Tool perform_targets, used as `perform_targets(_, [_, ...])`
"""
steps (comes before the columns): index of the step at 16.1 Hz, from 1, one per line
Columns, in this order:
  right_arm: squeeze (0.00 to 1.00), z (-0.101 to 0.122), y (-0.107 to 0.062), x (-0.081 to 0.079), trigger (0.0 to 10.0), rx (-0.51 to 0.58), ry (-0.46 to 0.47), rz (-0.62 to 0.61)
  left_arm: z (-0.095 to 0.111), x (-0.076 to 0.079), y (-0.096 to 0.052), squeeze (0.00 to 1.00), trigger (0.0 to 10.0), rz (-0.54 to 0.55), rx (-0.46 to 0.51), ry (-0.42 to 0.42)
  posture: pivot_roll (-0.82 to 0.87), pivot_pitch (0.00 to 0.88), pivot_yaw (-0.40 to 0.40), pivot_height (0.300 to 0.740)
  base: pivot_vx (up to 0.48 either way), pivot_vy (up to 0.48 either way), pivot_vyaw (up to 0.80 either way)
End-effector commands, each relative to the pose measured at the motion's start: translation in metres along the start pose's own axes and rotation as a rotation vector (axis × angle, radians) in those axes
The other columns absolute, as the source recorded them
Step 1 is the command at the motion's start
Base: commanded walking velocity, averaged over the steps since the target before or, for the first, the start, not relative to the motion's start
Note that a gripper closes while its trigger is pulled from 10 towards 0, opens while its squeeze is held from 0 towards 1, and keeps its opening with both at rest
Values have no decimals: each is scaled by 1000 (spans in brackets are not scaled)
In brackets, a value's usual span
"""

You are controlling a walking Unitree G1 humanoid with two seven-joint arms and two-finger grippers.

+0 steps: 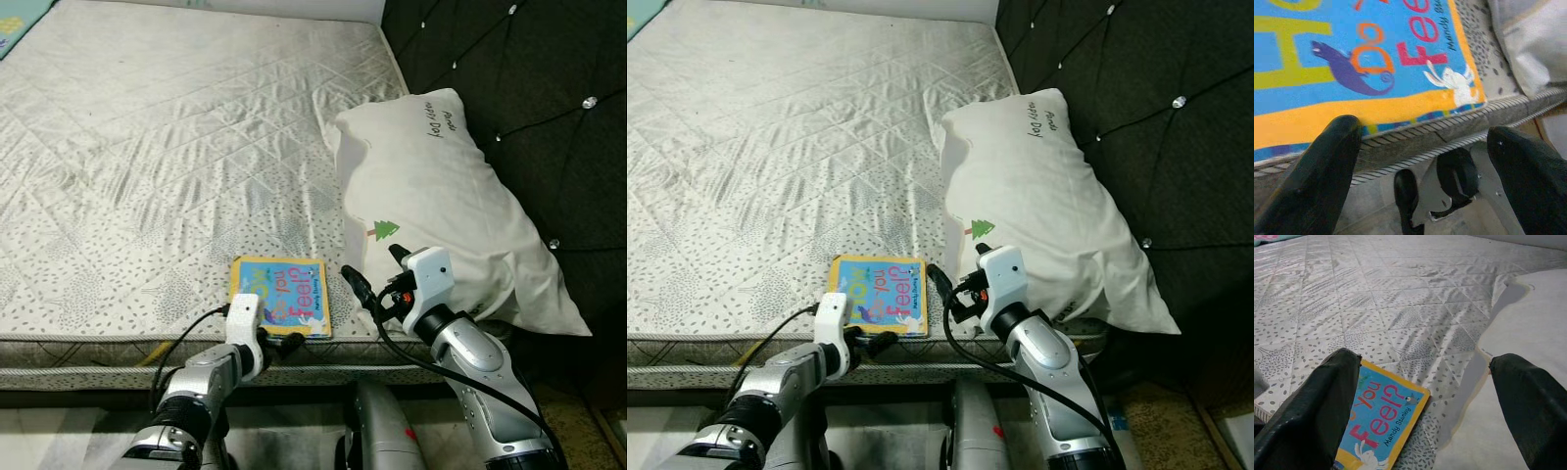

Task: Clean up the room

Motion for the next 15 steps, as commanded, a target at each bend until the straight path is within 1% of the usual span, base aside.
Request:
perform_targets(1, [0,-1,-2,3,10000,-4,-10,-11,-10,8,4,918,10000,-27,-41,33,-193,136,-61,603,0,0,0])
perform_targets(2, [0,-1,-2,3,10000,-4,-11,-11,-7,17,6,902,10000,-49,-29,50,-193,136,-61,603,0,0,0])
perform_targets(3, [0,-1,-1,2,10000,-3,-10,-10,-6,24,8,894,10000,-67,-23,48,-193,136,-61,603,0,0,0])
perform_targets(5, [0,0,-1,2,10000,-1,-11,-8,-11,25,8,886,10000,-74,-32,47,-193,136,-61,603,0,0,0])
perform_targets(9, [0,0,0,3,10000,0,-11,-7,-20,22,7,878,10000,-63,-58,33,-191,138,-64,603,0,0,0])
perform_targets(13, [0,0,0,3,10000,1,-12,-10,-34,15,6,859,10000,-37,-116,-29,-194,136,-59,603,0,0,0])
perform_targets(15, [0,0,-1,3,10000,-1,-11,-11,-29,11,6,859,10000,-19,-92,-40,-194,137,-58,603,0,0,0])
Point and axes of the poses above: a point about 5 cm out from each wrist's last joint towards the gripper, its own y axis pointing out of the wrist towards the gripper, its own z axis along the axis of the wrist's last joint, x = y × z, the point moved 5 cm from there along y, pointing out of the wrist towards the gripper, and after that the axes turned 12 degrees about -y, right-handed, at the moved point
